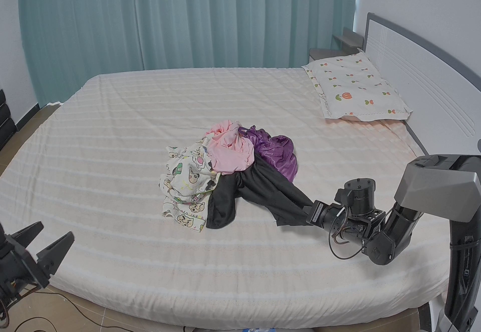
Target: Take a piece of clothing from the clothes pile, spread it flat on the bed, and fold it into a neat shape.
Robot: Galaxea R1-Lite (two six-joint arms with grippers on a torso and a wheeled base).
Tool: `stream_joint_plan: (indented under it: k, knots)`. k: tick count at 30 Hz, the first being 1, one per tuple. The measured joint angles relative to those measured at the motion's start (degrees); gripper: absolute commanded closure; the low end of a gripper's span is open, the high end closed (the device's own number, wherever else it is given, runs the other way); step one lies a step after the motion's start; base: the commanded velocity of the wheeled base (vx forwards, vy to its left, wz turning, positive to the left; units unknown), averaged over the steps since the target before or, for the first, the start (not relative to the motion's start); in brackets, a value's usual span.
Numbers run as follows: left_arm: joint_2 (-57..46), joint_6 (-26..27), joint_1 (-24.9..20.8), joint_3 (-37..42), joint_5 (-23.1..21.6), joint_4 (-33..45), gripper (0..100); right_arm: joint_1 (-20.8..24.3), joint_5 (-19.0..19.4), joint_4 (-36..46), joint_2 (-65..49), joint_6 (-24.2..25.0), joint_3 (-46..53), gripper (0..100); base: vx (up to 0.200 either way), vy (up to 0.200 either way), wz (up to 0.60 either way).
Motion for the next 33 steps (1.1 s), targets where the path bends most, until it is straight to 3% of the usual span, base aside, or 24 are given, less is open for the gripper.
stream_joint_plan:
  k: [15, 22, 33]
  knots:
    - [42.8, -20.8, -10.9, -17.9, 2.2, -8.0, 0, -0.1, 0.1, -7.6, -1.7, 3.4, 6.2, 100, 0.0, 0.0, 0.0]
    - [62.8, -26.7, -15.0, -30.3, 4.8, -10.2, 0, -0.2, 0.2, -9.8, -2.1, 4.4, 8.0, 100, 0.0, 0.0, 0.0]
    - [89.4, -32.2, -20.3, -53.0, 12.9, -12.2, 0, -0.4, -0.2, -12.0, -2.6, 5.5, 10.2, 100, 0.0, 0.0, 0.0]
